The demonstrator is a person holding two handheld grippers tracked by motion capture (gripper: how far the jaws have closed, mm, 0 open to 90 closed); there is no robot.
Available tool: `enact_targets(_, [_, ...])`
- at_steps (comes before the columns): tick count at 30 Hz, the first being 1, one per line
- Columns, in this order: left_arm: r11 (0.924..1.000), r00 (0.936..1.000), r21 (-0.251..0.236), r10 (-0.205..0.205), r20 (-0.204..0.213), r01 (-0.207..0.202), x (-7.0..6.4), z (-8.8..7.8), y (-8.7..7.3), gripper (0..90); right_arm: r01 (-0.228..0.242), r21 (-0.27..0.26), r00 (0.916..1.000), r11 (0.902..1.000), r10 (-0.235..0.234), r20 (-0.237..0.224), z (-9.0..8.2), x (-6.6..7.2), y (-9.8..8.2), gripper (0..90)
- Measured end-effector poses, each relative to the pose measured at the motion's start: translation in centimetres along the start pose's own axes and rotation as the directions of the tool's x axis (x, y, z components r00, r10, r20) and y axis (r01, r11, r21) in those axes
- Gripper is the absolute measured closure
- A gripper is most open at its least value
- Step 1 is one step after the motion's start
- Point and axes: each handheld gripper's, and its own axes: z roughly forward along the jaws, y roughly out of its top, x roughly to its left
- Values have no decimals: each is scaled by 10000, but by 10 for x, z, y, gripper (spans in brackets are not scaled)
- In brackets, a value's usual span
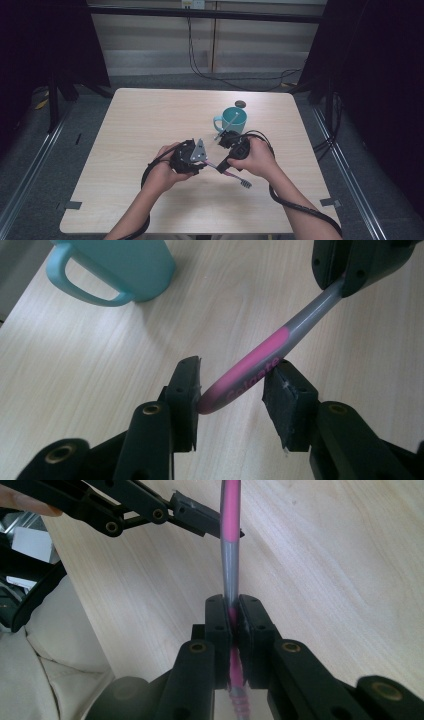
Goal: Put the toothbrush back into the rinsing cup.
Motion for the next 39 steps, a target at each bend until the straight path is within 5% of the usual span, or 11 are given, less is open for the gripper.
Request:
enact_targets(9, [10000, 9999, -87, -6, 146, 8, -2, 2, -1, 524, 5, 179, 9999, 9998, -7, 121, 2, 1, 3, 848])
enact_targets(39, [9990, 9998, -410, 189, -46, -190, -2, -3, 2, 493, 163, 303, 9995, 9994, -171, 264, 2, 0, 3, 850])
